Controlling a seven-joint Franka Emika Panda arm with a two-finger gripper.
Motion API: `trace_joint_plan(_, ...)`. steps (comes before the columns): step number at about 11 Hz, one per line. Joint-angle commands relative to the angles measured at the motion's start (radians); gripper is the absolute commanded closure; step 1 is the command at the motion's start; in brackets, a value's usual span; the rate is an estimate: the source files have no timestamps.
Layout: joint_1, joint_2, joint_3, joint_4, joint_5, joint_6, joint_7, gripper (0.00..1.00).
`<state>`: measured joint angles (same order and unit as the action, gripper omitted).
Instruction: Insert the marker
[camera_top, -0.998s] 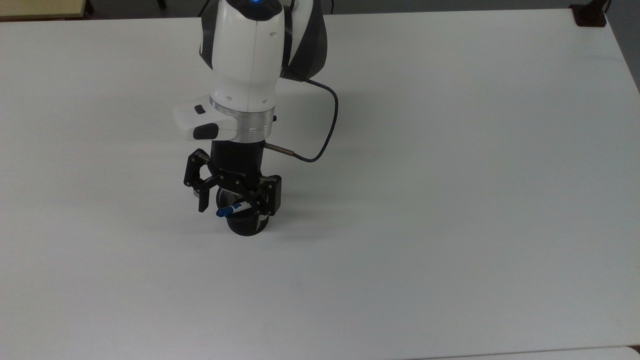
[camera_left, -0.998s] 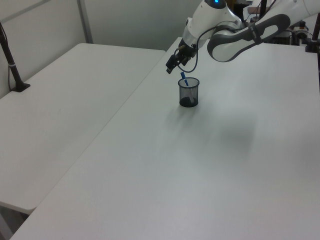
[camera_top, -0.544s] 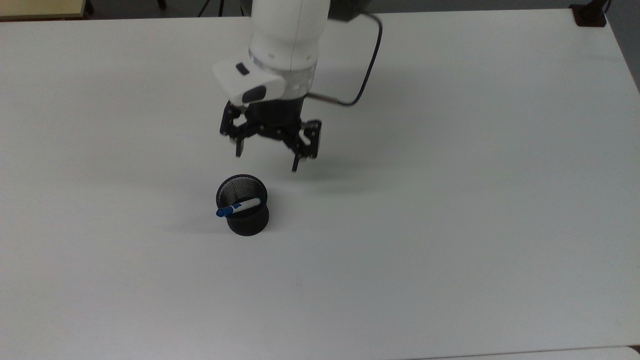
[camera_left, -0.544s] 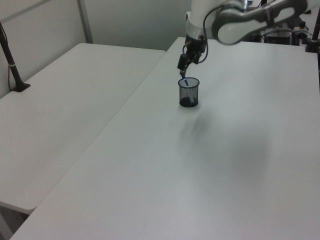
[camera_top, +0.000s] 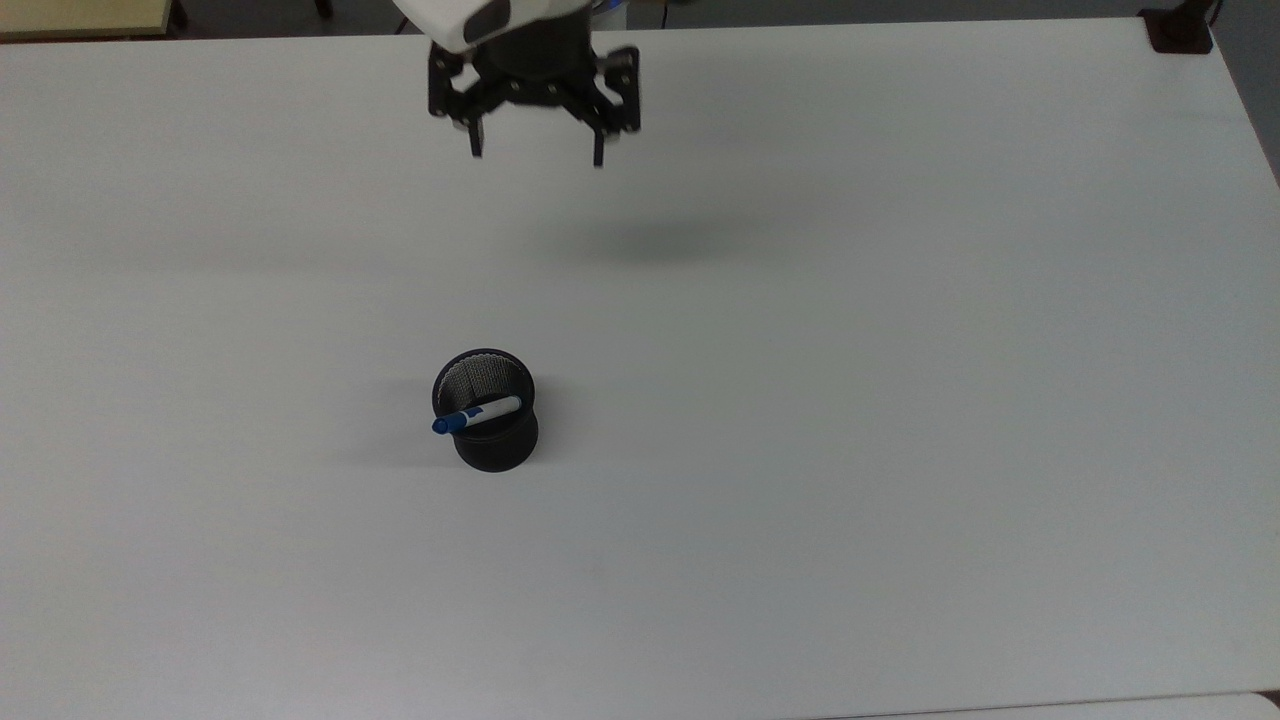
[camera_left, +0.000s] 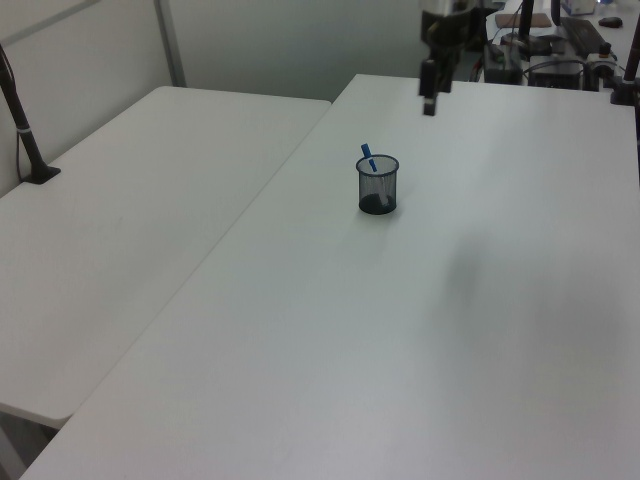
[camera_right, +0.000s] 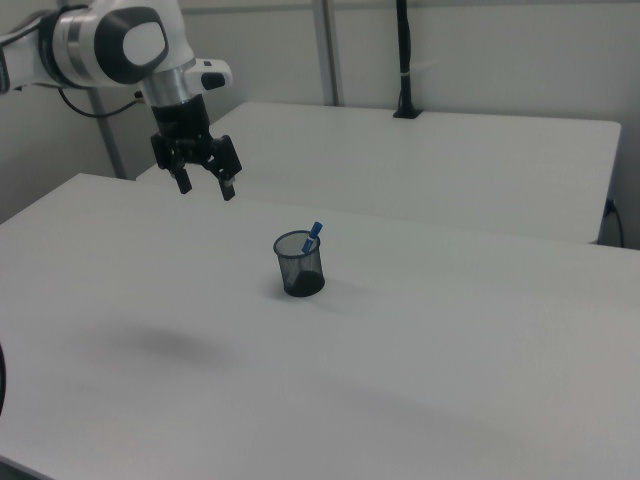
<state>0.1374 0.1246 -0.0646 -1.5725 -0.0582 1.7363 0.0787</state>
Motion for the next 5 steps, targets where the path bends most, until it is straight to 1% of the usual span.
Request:
trace_joint_plan(1, -0.07, -0.071, 0.008, -0.037, 0.029, -0.069, -0.128, 0.0)
trace_joint_plan(2, -0.093, -0.074, 0.018, -0.038, 0.028, -0.07, -0.128, 0.0)
trace_joint_plan(5, -0.084, -0.071, 0.02, -0.034, 0.018, -0.07, -0.116, 0.0)
